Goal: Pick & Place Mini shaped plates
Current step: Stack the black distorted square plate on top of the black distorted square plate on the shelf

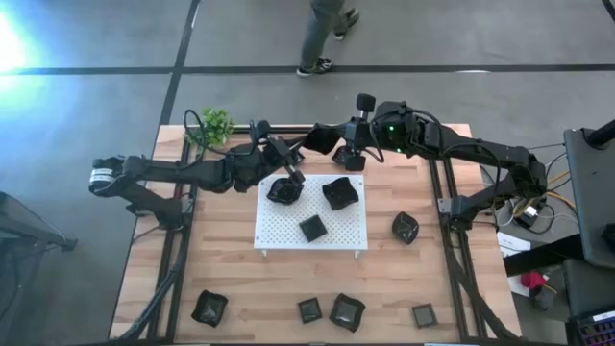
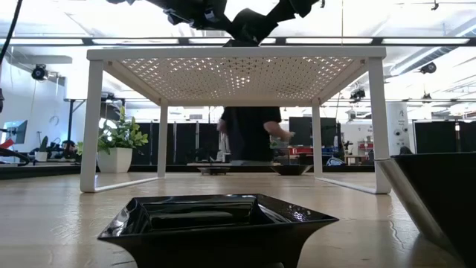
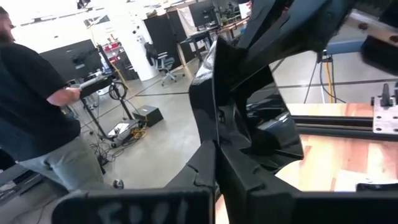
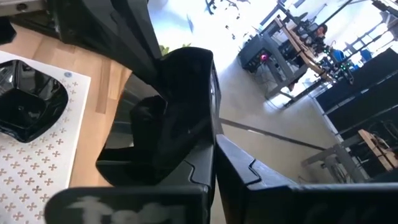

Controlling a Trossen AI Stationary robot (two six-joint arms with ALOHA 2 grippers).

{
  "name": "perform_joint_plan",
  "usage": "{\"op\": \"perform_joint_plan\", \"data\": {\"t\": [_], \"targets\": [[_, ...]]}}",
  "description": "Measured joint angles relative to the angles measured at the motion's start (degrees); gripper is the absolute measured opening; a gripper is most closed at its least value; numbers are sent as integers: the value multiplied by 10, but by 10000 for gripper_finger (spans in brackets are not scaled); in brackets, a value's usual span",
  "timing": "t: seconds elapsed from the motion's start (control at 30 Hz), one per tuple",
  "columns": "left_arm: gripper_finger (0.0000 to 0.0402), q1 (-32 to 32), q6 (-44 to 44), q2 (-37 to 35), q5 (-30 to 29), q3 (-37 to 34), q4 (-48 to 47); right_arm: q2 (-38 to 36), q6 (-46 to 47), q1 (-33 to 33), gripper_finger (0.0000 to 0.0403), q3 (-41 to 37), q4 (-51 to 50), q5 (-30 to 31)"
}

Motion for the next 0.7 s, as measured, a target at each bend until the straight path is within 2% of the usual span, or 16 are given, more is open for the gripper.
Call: {"op": "perform_joint_plan", "data": {"t": [0.17,0.3,0.53,0.7], "targets": [[54,0,0,-1,-1,0,-4,0,9,0,8,0,-2,-1],[75,0,0,-5,-3,0,-5,-4,18,1,8,0,-5,29],[79,-2,-1,-39,-10,0,-20,-32,59,1,8,0,-25,52],[79,-3,-1,-70,-9,0,-52,-58,126,0,8,0,-66,66]]}}
